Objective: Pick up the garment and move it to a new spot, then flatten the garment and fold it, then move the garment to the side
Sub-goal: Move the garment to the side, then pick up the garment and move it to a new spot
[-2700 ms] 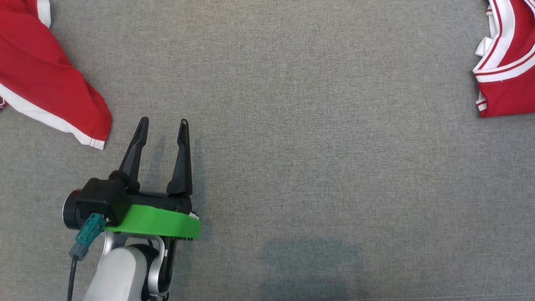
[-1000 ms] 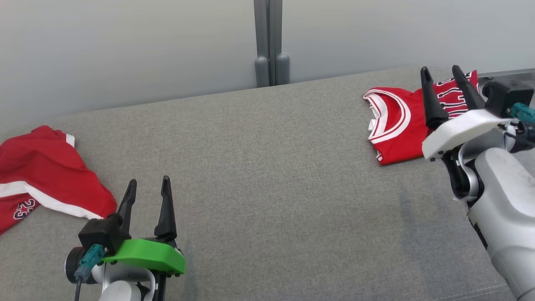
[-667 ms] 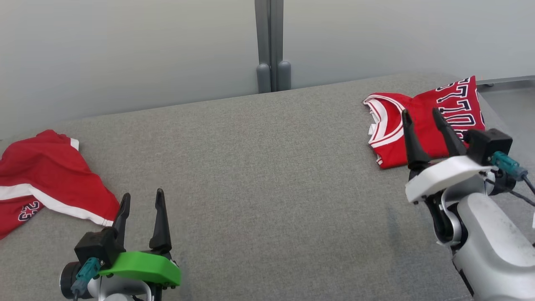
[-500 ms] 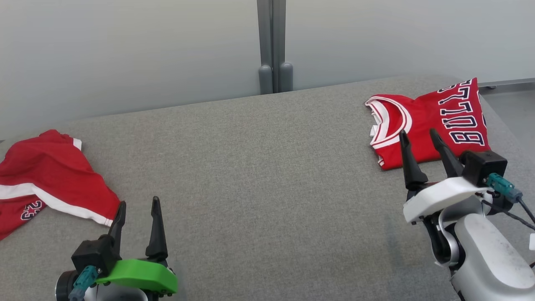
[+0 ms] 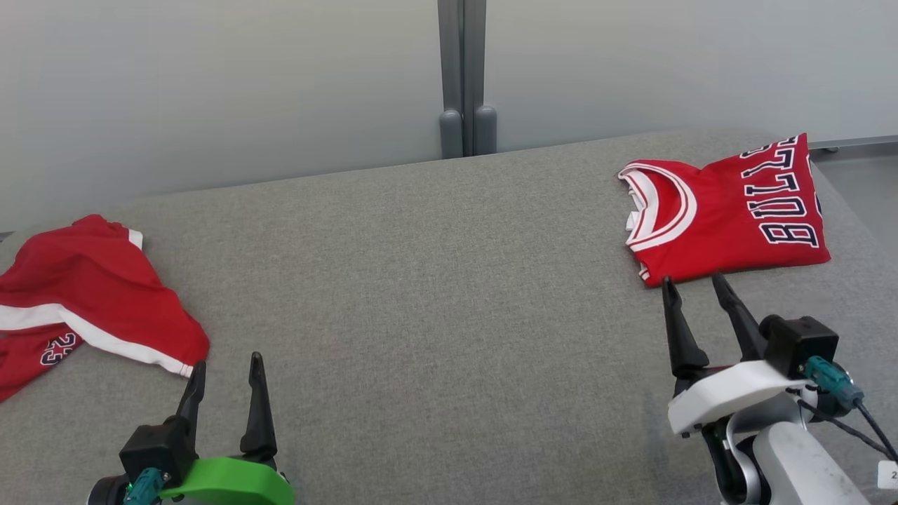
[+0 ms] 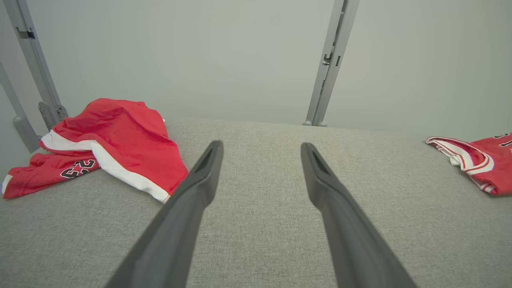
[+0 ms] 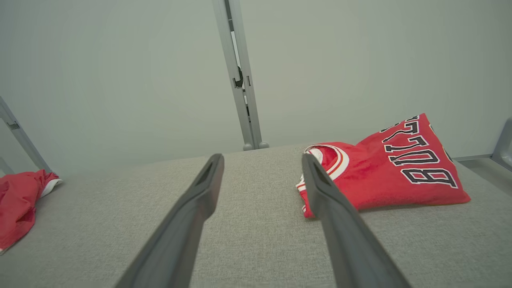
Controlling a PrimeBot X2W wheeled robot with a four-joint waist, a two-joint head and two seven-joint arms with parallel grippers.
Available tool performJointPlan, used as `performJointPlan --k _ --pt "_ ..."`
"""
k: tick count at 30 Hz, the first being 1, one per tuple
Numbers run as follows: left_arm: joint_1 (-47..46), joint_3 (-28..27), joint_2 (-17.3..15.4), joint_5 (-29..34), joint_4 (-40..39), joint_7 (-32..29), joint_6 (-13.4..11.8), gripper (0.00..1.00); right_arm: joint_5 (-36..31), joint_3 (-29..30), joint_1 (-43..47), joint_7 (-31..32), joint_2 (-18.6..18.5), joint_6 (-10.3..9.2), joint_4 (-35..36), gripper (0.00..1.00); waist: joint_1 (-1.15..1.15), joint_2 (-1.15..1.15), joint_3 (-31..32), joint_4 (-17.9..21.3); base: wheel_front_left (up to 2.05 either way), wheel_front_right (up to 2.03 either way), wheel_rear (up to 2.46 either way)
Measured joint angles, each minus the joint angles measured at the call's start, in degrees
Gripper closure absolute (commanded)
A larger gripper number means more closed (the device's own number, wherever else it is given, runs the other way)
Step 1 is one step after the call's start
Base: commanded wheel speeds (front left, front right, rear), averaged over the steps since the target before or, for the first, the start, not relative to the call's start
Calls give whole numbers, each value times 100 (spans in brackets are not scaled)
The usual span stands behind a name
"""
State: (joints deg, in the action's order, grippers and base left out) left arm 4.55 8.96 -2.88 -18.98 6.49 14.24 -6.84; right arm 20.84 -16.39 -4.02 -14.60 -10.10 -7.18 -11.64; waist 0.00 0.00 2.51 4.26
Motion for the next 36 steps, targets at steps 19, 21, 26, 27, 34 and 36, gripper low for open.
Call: performJointPlan --k 19,21,26,27,34,36 --pt "19 -80 5 68 -155 1 -1 0 -431 223 423 0 291 0 461 0 0 0 -63 -41 0 0 0" --pt "19 -80 7 68 -157 1 -1 0 -439 250 475 0 301 0 478 0 0 0 -69 -46 0 0 0" --pt "20 -77 9 69 -170 1 -1 0 -489 278 544 0 330 0 541 0 0 0 -86 -64 0 0 0" --pt "21 -77 9 69 -172 1 -1 0 -493 282 561 0 334 0 552 0 0 0 -90 -68 0 0 0" --pt "21 -75 10 120 -182 1 -8 0 -583 327 593 0 386 0 603 0 0 0 -108 -99 0 0 0" --pt "21 -71 10 121 -183 1 -8 0 -587 337 598 0 398 0 613 0 0 0 -113 -107 0 0 0"
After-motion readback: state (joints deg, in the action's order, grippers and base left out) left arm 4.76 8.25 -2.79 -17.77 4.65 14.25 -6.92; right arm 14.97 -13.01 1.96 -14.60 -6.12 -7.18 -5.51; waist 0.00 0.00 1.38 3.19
